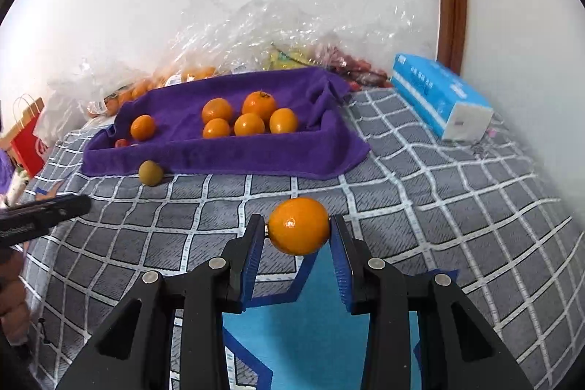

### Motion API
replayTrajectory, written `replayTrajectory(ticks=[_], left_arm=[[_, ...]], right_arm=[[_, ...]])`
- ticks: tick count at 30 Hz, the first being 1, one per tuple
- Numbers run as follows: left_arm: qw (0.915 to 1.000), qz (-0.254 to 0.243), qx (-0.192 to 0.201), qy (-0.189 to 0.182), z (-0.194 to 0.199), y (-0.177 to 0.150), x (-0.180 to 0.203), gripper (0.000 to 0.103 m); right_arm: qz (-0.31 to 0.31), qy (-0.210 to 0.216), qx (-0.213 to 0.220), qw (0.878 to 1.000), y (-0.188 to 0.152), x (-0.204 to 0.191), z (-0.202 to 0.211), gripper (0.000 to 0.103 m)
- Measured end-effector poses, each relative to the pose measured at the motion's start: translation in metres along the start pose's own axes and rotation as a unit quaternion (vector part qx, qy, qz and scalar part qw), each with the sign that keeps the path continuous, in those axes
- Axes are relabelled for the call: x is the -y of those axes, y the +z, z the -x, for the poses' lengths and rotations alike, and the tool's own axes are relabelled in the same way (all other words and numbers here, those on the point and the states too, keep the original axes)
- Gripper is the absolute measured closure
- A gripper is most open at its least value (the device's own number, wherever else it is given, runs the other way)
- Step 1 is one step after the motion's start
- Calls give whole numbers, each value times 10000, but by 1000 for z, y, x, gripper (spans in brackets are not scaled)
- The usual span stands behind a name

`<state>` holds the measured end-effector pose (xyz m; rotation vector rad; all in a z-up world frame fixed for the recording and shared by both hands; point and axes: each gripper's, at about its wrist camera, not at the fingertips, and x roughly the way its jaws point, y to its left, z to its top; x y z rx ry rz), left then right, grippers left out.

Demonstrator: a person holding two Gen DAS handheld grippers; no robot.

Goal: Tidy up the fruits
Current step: 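Grasp the round yellow-green fruit with the left tool while the right tool holds its orange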

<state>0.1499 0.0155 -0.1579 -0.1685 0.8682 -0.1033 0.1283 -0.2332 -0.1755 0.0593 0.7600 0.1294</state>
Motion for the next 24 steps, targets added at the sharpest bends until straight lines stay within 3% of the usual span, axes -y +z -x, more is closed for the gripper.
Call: replayTrajectory(ticks=[4,15,24], left_arm=[[9998,-151,-17,112,-4,-1,14,56],[9993,-274,-150,195,-16,3,30,56],[9998,-23,-127,146,-17,8,24,56]], right_arm=[[-235,215,-191,9993,-1,9,-8,67],[-333,374,-58,9987,-2,11,-4,67],[-311,412,-76,9986,-2,11,-4,67]])
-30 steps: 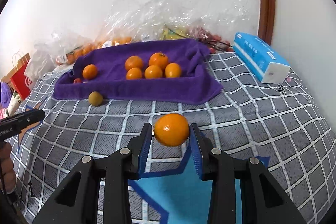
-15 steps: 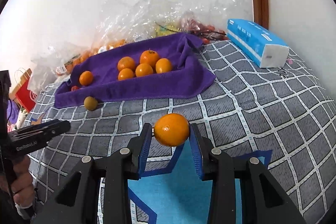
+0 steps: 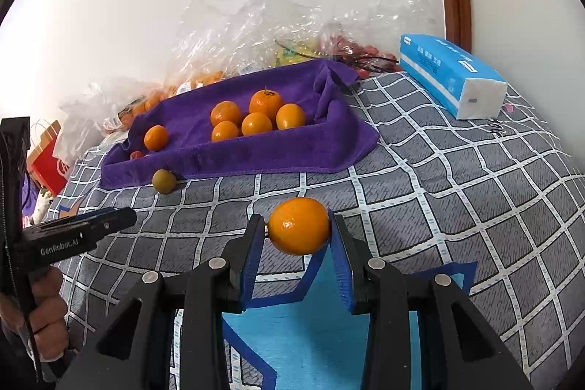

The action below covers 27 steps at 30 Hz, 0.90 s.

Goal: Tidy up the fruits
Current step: 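Grasp the round yellow-green fruit with the left tool while the right tool holds its orange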

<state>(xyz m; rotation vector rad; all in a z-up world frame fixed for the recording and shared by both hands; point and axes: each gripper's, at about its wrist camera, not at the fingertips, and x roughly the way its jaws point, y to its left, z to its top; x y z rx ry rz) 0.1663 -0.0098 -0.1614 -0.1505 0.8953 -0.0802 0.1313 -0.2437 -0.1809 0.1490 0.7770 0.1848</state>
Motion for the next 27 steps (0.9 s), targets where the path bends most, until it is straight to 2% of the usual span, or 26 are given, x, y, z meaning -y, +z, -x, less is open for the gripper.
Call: replayTrajectory(ticks=[4,13,25,27], left_arm=[[9998,20,-23,-193,-7,8,6,56],[10000,69,-28,-13,-22,23,17,62],[9993,354,-120,-11,-44,33,20,65],[9991,401,-119,-26,-46,33,21,69]], right_arm=[[15,-6,-8,10000,0,-1,0,67],[-64,0,-12,10000,1,2,0,67],[-47,22,-71,10000,1,2,-2,67],[-43,36,-69,10000,1,1,-2,67]])
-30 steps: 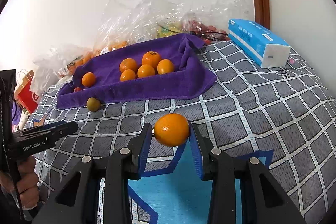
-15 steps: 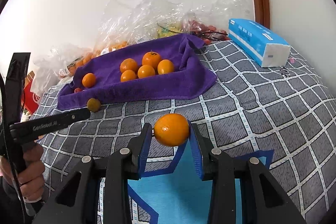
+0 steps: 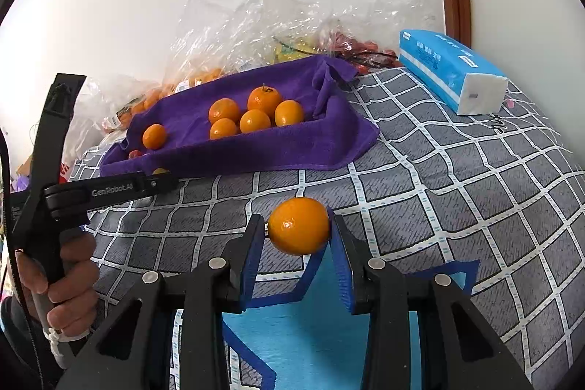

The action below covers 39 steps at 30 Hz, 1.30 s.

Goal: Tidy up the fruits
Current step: 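Grasp the round yellow-green fruit with the left tool while the right tool holds its orange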

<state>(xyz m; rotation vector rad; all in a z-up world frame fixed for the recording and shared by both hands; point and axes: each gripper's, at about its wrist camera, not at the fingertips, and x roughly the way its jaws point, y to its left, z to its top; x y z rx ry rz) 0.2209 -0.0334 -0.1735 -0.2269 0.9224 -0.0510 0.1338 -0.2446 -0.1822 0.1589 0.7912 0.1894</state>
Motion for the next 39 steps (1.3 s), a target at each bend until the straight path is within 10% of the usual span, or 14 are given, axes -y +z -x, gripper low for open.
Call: replayTrajectory(ticks=[39], left_arm=[[9995,297,138,29,75,-57,-72,77]], right_arm=[[371,-308,228,9986,-3,-14,19,67]])
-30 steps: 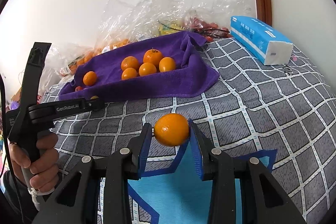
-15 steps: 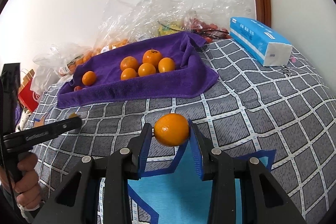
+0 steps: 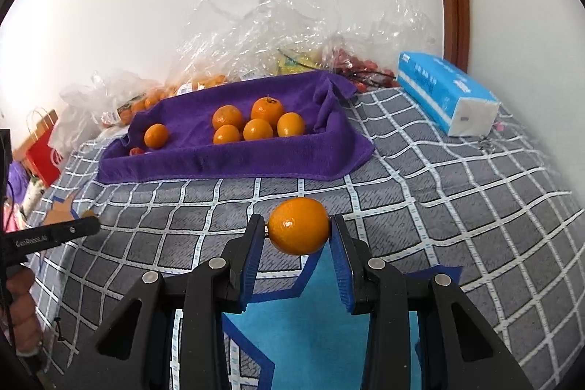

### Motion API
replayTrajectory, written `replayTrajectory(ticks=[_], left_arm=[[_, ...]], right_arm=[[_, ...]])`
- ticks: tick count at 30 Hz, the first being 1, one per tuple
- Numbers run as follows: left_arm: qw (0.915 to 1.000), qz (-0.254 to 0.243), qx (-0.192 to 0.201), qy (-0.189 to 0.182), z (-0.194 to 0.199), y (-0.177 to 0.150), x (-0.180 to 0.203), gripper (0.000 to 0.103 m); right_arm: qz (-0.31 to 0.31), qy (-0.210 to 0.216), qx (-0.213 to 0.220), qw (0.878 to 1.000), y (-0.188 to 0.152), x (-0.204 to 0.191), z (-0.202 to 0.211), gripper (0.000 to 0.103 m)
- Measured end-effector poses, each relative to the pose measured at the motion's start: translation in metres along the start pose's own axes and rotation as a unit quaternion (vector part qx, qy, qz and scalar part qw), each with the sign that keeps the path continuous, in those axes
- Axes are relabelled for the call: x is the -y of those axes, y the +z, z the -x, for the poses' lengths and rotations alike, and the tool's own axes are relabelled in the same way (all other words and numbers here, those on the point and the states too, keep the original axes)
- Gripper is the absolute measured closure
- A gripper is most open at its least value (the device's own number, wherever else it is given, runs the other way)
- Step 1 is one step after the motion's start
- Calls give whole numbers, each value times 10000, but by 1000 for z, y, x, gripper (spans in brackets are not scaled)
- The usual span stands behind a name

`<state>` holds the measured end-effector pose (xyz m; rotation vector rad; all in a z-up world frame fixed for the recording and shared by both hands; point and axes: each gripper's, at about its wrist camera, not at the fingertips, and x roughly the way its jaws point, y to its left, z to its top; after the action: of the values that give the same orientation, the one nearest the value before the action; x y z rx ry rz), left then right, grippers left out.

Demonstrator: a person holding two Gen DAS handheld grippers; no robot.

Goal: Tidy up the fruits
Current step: 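Grasp the round yellow-green fruit with the left tool while the right tool holds its orange, then carry the yellow-green fruit with the left tool while the right tool carries its orange over the towel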

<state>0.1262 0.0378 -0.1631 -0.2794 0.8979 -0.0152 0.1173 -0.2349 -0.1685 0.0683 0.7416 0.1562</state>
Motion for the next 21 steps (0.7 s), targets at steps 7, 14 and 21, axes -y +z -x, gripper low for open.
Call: replayTrajectory(ticks=[7,14,21], left_arm=[[9999,108,-26,42,12,2,-9,77],[9999,27,72,91,37,11,-4,77],[9997,26,216,89,59,21,2,77]], right_arm=[[124,48,44,9999,8,-18,18,67],[117,88,190,9997,26,-33,42,67],[203,110,311,9992,46,-40,63,67]])
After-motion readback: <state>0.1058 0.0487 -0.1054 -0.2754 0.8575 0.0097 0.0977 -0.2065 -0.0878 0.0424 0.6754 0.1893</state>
